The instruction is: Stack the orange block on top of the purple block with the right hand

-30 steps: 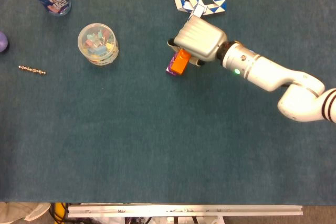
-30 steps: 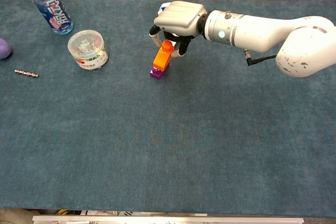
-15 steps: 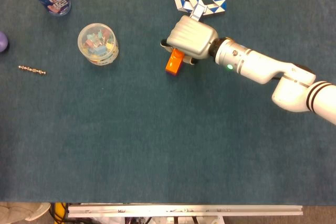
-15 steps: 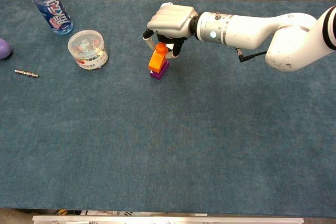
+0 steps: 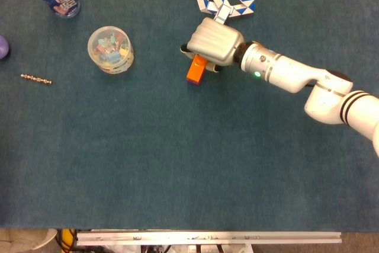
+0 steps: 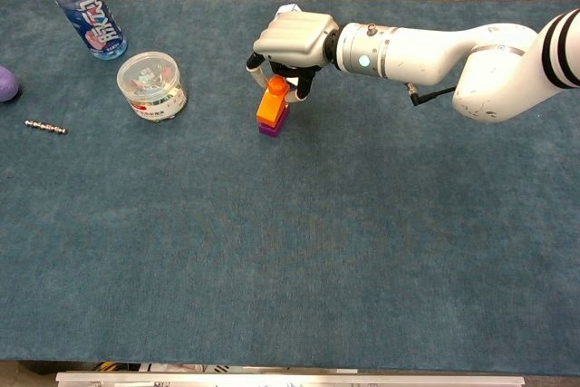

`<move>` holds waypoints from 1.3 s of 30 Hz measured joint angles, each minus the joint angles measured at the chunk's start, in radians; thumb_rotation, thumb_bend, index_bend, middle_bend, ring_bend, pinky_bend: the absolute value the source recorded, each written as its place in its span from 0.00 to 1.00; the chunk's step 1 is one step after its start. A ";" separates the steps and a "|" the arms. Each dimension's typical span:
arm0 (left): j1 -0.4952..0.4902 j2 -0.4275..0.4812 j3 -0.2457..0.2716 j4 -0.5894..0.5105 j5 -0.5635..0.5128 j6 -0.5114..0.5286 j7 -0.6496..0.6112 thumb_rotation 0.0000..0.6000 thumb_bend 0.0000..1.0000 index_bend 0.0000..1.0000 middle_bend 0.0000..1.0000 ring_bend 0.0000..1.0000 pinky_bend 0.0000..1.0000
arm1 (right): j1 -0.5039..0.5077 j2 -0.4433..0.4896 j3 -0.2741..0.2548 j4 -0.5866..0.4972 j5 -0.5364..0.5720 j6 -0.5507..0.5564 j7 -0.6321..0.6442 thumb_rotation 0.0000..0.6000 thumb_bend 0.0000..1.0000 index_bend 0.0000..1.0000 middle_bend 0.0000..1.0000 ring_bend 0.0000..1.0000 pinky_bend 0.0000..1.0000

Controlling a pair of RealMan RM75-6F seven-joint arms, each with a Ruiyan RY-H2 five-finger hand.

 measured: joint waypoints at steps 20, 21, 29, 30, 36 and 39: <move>0.002 -0.001 -0.001 0.003 0.002 0.004 -0.002 1.00 0.16 0.24 0.25 0.23 0.25 | 0.010 -0.011 -0.019 0.013 0.014 -0.015 0.001 1.00 0.24 0.61 0.91 0.90 0.93; 0.002 -0.001 -0.001 0.003 0.001 0.003 -0.002 1.00 0.16 0.24 0.25 0.23 0.25 | 0.010 -0.011 -0.019 0.013 0.015 -0.016 0.000 1.00 0.24 0.61 0.91 0.90 0.93; 0.003 -0.002 -0.002 0.006 0.000 0.004 -0.004 1.00 0.16 0.24 0.25 0.23 0.25 | 0.012 -0.014 -0.026 0.012 0.016 -0.023 -0.014 1.00 0.24 0.61 0.91 0.89 0.93; 0.003 -0.001 -0.002 0.006 0.001 0.005 -0.004 1.00 0.16 0.24 0.25 0.23 0.25 | 0.012 -0.015 -0.027 0.012 0.016 -0.023 -0.016 1.00 0.25 0.61 0.91 0.89 0.93; 0.005 -0.001 -0.001 0.007 0.000 0.005 -0.006 1.00 0.16 0.24 0.25 0.23 0.25 | 0.014 -0.017 -0.026 0.009 0.020 -0.026 -0.031 1.00 0.24 0.61 0.91 0.89 0.93; 0.004 -0.001 -0.002 0.008 0.000 0.005 -0.007 1.00 0.16 0.24 0.25 0.23 0.25 | 0.016 -0.017 -0.025 0.007 0.022 -0.030 -0.038 1.00 0.24 0.61 0.91 0.89 0.93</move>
